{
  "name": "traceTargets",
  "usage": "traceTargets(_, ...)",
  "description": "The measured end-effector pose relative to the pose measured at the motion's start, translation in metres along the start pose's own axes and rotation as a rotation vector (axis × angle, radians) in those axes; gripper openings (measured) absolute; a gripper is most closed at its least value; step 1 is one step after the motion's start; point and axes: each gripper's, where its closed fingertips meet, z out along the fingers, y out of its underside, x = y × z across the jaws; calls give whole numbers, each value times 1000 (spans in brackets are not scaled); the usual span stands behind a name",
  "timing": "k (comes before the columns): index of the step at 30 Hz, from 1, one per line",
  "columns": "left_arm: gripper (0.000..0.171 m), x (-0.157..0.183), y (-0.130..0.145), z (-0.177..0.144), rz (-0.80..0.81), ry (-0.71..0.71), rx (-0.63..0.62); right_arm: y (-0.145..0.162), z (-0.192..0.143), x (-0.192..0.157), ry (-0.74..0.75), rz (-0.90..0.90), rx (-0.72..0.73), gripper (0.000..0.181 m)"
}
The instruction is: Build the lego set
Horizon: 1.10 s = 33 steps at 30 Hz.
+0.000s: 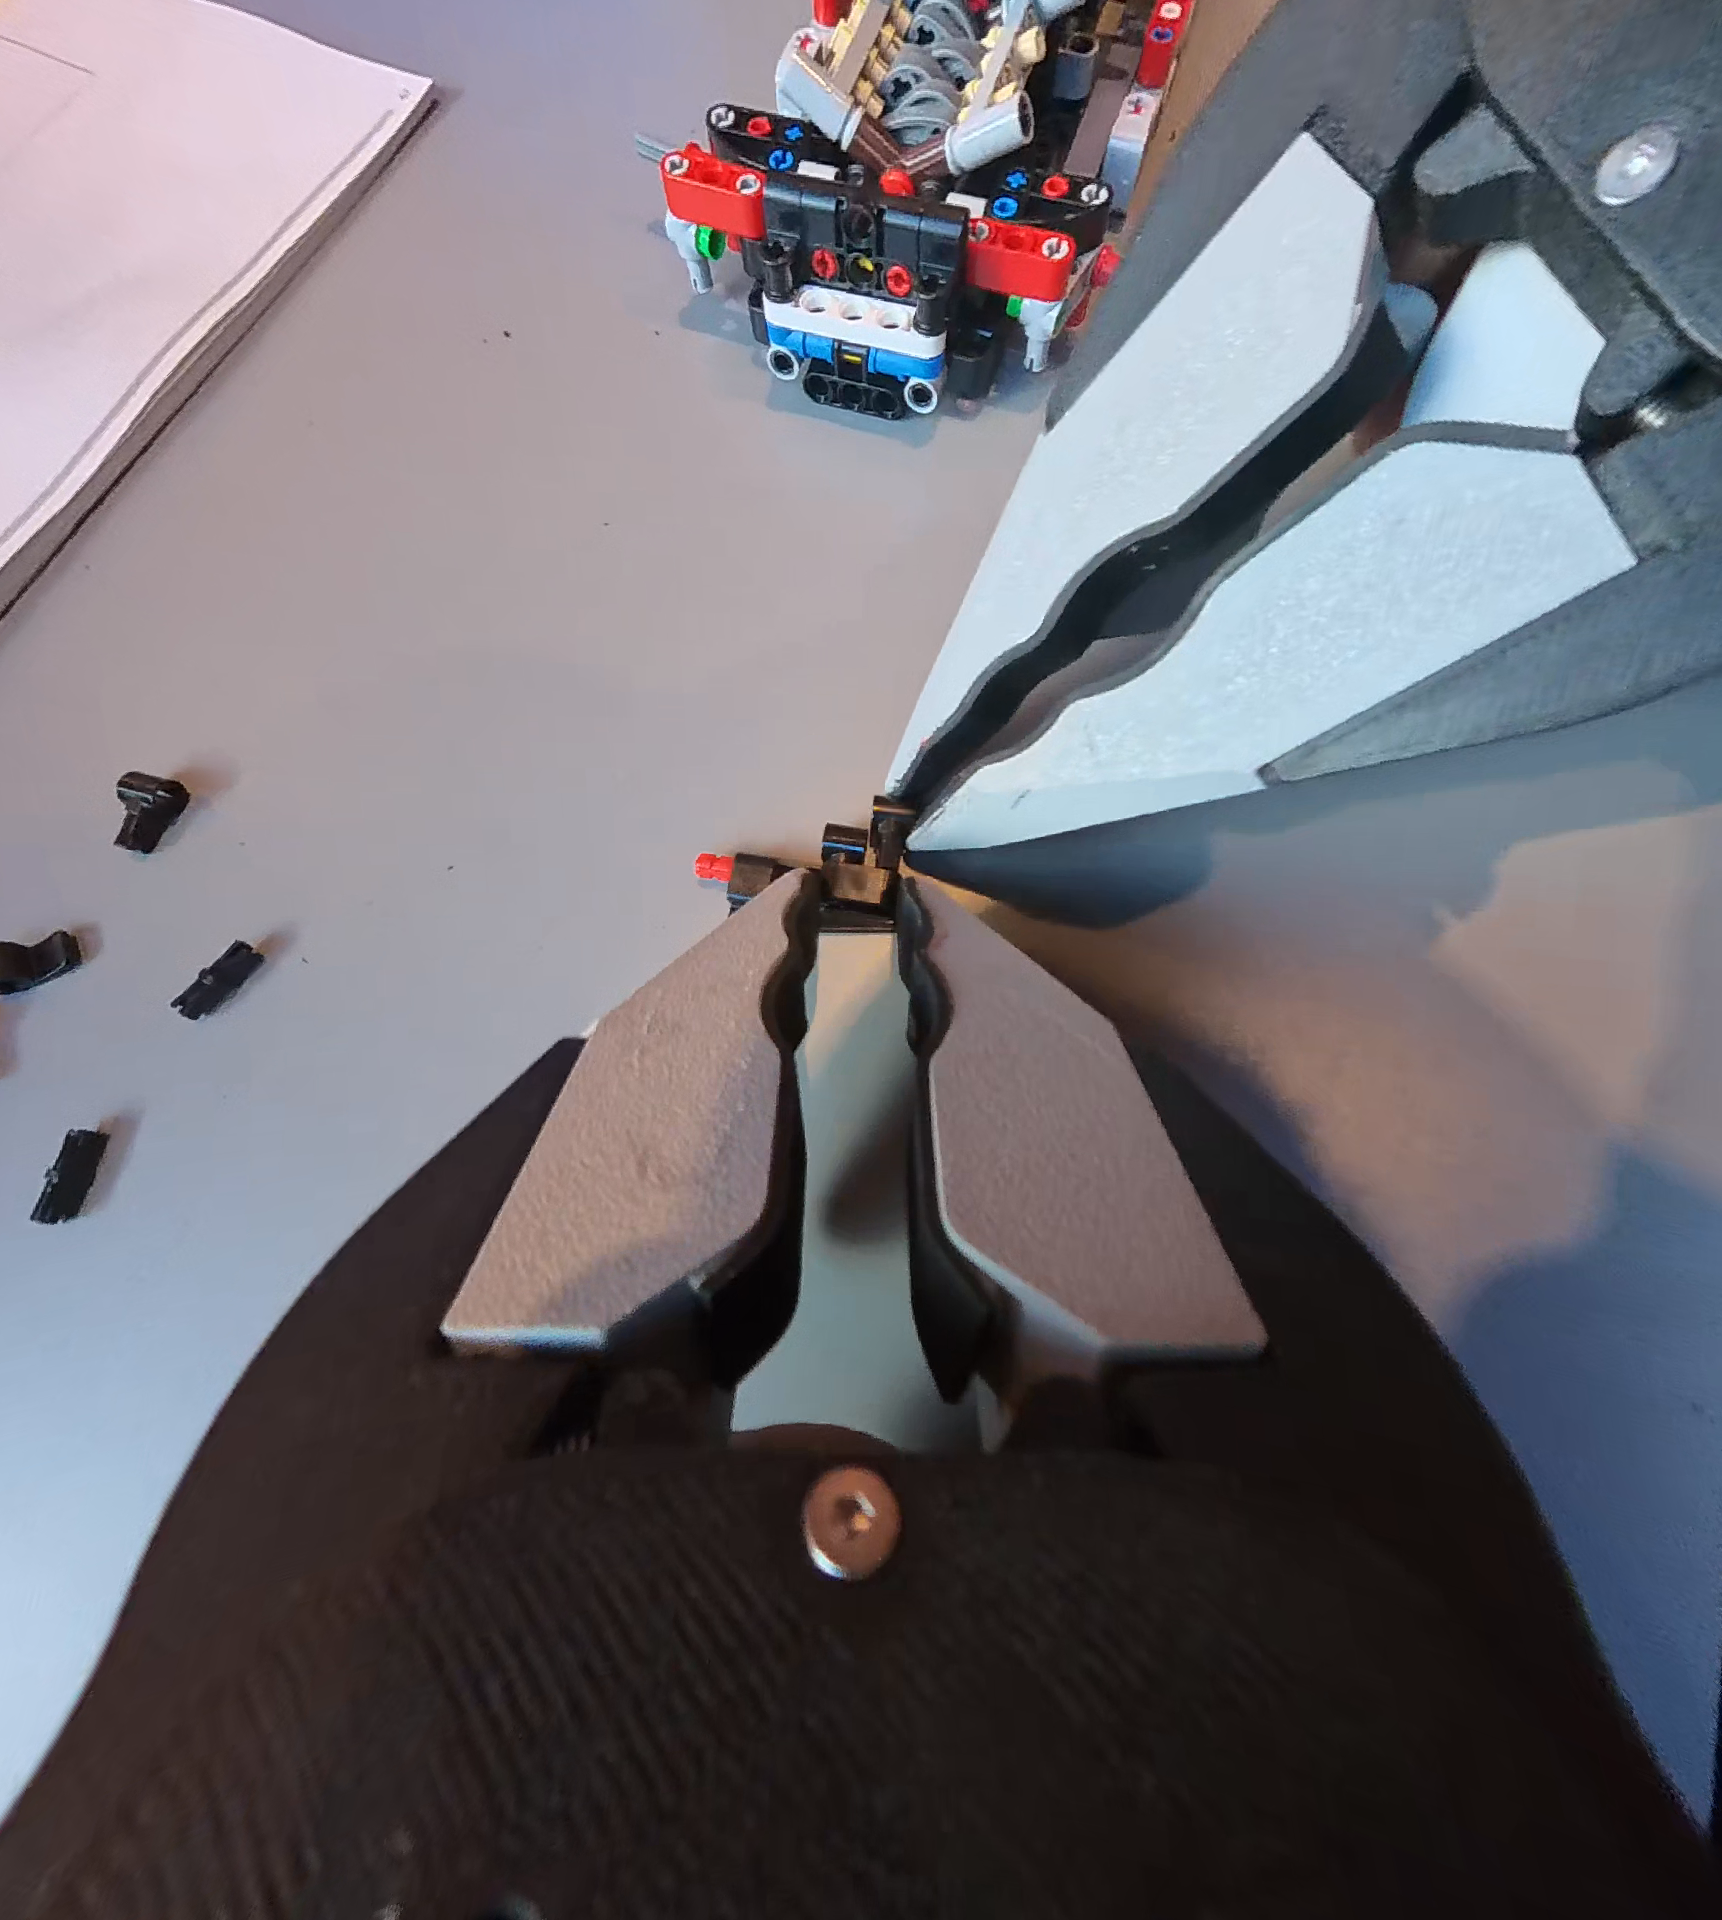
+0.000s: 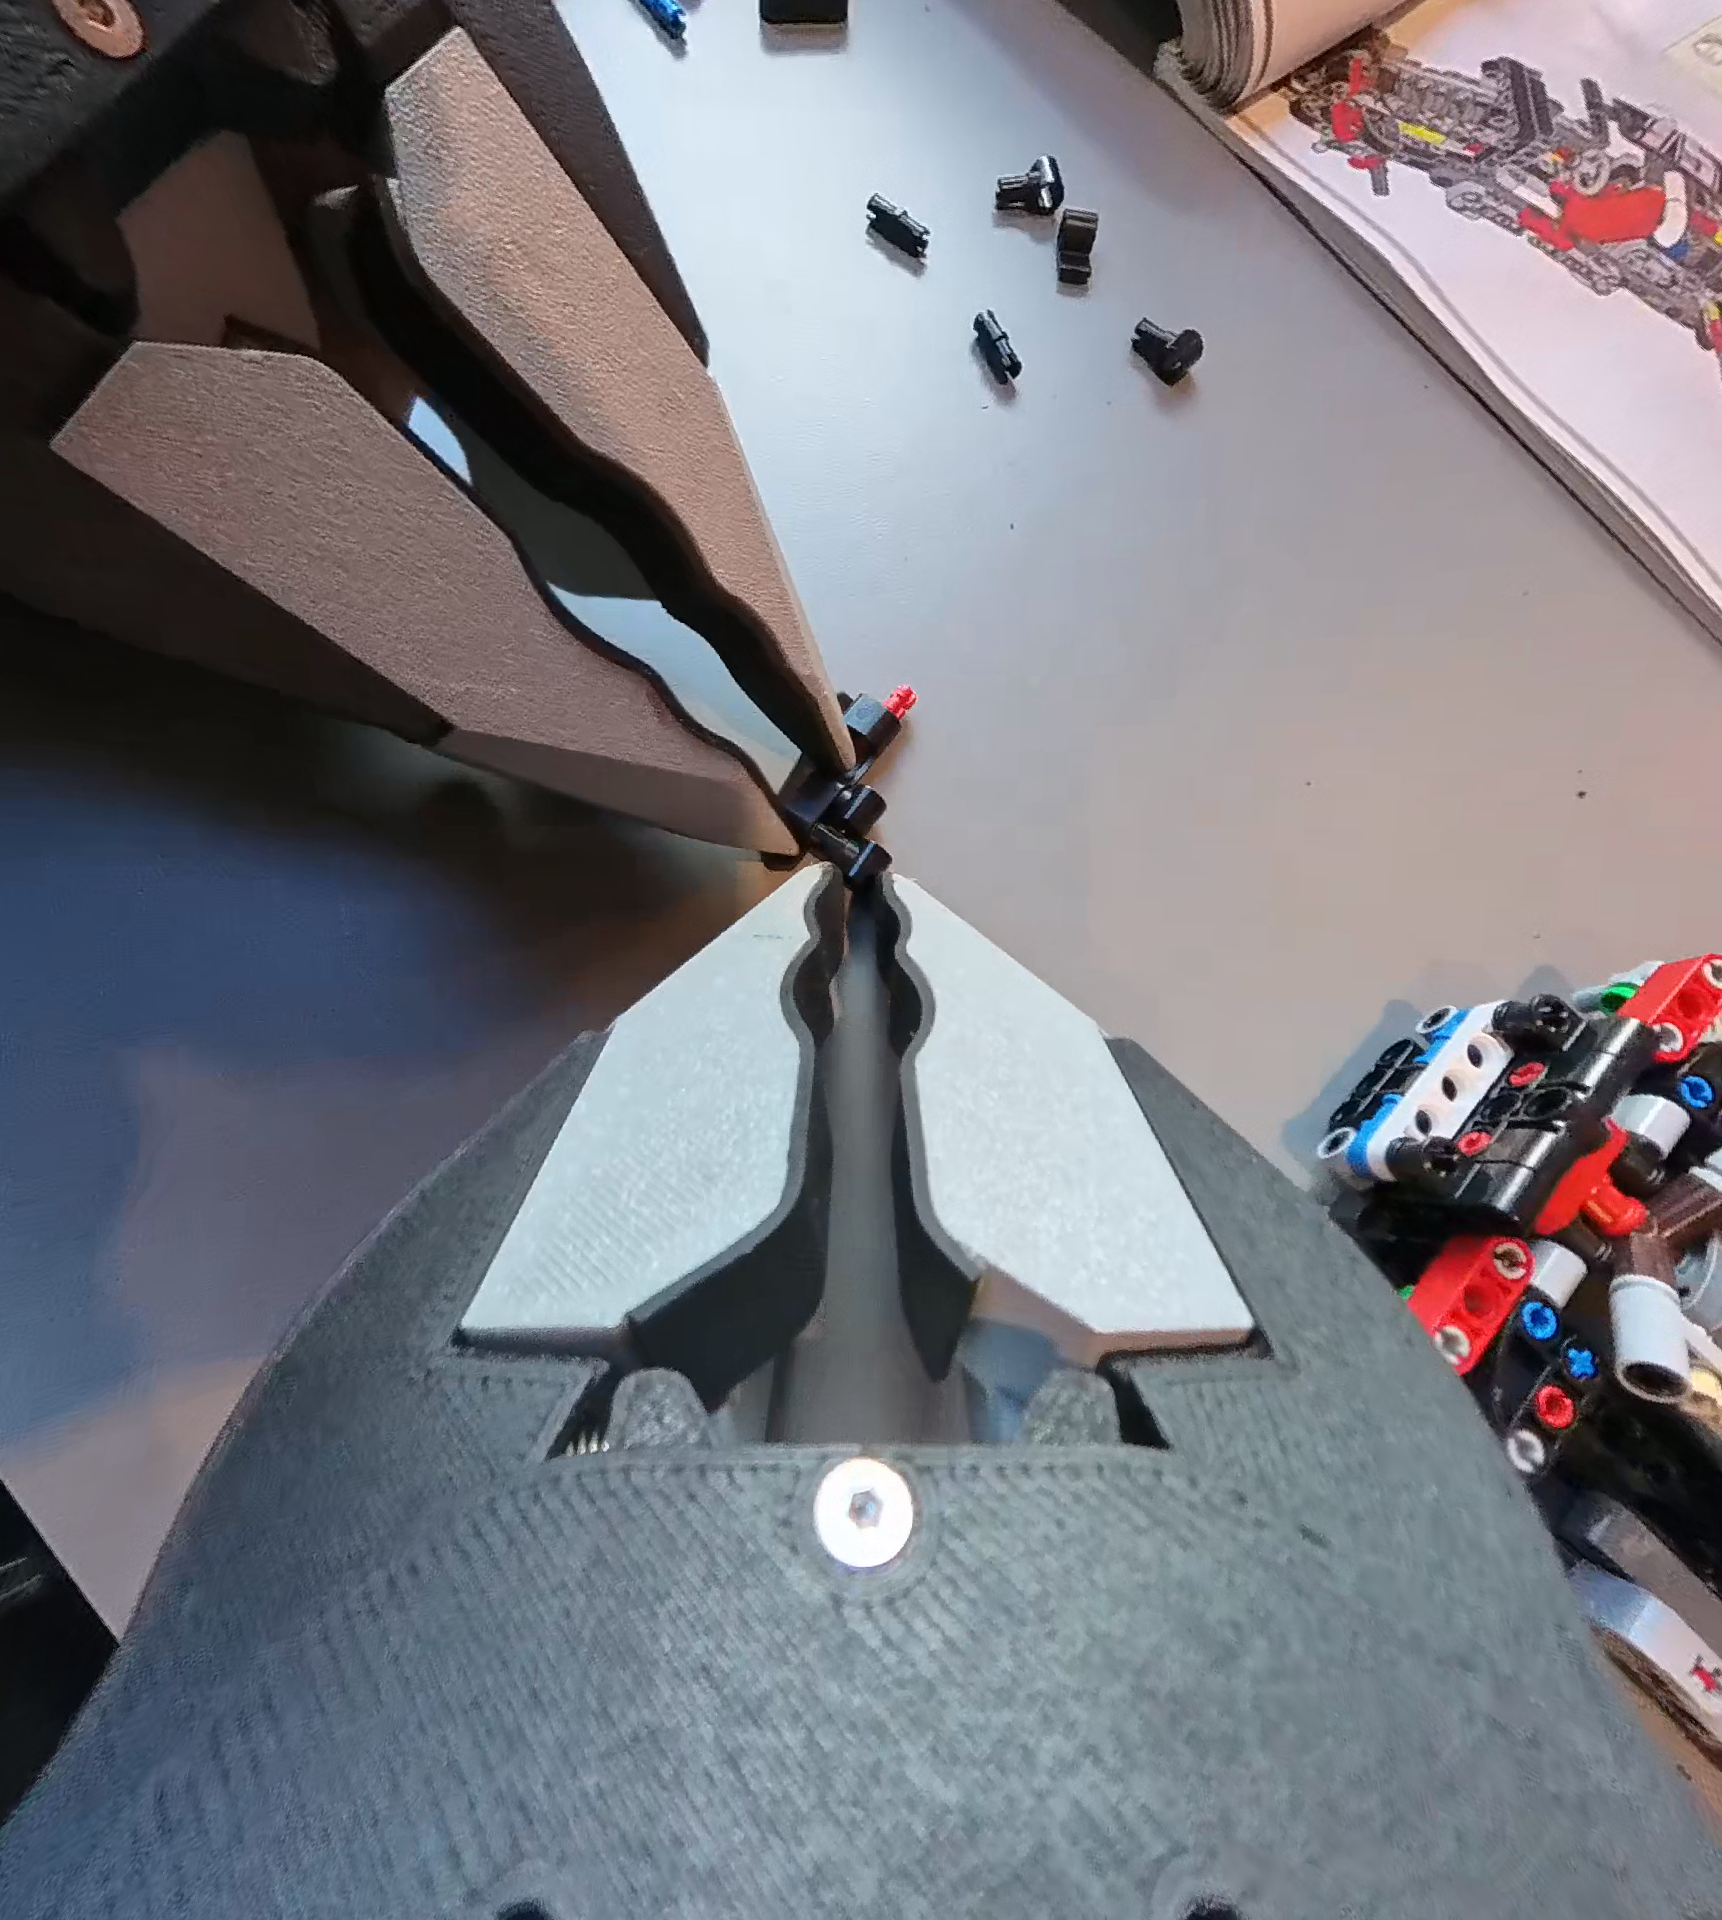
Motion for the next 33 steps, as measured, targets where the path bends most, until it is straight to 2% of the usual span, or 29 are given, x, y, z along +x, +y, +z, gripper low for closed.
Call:
traceTargets(5,12,-3,0,0,4,-42,-2,-2,2,1,-20,102,-1,2)
traceTargets(9,11,-4,0,0,-12,-49,-3,-3,4,2,32,86,-17,2)
traceTargets(16,11,-7,0,0,7,-88,-5,-4,7,4,172,-94,-29,2)
traceTargets(21,11,-7,1,-2,-54,-58,0,-6,6,5,327,-288,-25,2)
traceTargets(30,11,-12,2,-2,-65,-95,-1,-4,8,3,303,-282,-133,0)
traceTargets(33,11,-11,1,-2,-67,-79,1,-5,9,8,285,-213,-123,0)
